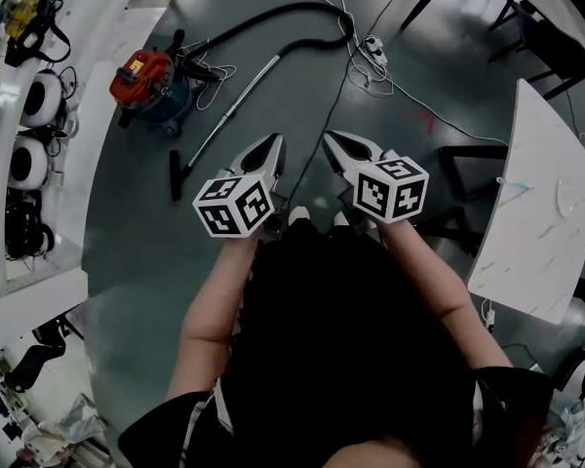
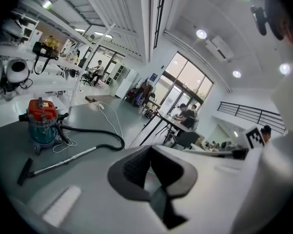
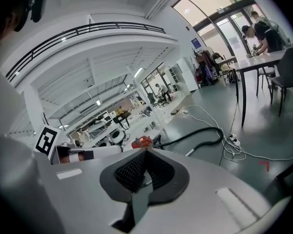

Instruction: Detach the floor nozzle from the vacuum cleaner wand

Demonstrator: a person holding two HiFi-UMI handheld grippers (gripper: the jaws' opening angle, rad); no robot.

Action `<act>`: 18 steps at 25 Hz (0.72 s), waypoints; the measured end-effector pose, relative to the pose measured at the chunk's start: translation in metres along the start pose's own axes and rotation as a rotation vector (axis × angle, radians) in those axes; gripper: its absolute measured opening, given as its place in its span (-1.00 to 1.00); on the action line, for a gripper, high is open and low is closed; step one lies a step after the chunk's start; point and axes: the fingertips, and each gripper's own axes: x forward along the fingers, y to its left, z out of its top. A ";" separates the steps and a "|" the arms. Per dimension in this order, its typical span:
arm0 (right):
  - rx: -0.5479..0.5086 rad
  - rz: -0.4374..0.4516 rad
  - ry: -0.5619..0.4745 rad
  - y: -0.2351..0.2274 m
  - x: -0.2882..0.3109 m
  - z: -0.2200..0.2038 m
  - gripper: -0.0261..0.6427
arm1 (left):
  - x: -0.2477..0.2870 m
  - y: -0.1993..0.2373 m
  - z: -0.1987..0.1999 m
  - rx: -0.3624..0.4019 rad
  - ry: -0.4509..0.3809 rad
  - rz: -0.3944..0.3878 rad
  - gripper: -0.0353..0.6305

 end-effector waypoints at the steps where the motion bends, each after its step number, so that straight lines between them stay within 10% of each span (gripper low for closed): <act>1: 0.000 -0.002 0.002 0.001 0.003 -0.001 -0.94 | 0.000 0.004 0.000 -0.003 0.002 0.000 -0.87; 18: 0.009 -0.037 0.015 -0.001 0.059 0.009 -0.94 | 0.018 0.059 0.011 0.008 0.075 -0.024 -0.86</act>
